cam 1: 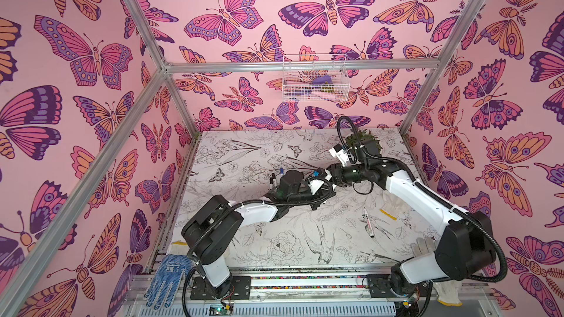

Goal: Insert the pens into the pen caps

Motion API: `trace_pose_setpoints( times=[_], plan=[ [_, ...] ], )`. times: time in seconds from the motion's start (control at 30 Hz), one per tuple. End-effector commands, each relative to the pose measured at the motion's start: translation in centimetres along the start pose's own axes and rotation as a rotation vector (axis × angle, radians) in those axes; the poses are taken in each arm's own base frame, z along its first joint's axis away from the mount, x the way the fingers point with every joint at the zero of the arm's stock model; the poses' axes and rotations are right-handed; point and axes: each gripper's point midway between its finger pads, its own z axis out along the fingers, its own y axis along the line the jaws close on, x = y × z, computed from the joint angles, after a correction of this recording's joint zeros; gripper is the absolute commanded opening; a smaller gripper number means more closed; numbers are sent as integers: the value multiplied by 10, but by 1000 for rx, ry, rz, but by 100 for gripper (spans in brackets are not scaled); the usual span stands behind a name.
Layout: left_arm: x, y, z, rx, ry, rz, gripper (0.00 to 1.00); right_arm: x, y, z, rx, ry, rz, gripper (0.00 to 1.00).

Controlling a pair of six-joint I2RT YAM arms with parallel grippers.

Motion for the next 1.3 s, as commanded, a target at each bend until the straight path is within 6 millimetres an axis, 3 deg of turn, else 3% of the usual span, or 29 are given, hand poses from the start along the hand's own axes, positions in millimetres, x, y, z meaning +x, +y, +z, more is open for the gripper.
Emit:
trace_pose_setpoints(
  times=[0.0, 0.13, 0.4, 0.5, 0.67, 0.87, 1.1, 1.27],
  plan=[
    [12, 1, 0, -6, -7, 14, 0, -11, 12, -16, -20, -45, 5, 57],
    [18, 7, -5, -39, -7, -11, 0, -24, 6, -33, -28, -136, 37, 58],
    [26, 44, -28, -165, -78, -153, 0, -36, -2, -66, -43, -281, 73, 58],
    [27, 69, -52, -279, -137, -245, 0, -34, -11, -68, -10, -283, 81, 58],
    [47, 113, -114, -558, -140, -409, 0, -25, -31, -64, 64, -248, 108, 58],
    [77, 134, -185, -851, 28, -473, 0, -24, -38, -60, 80, -244, 125, 58],
    [119, 157, -226, -1006, 203, -588, 0, -23, -45, -55, 85, -235, 133, 57],
    [140, 169, -226, -1025, 298, -630, 0, -22, -46, -56, 97, -235, 123, 56]
  ],
)
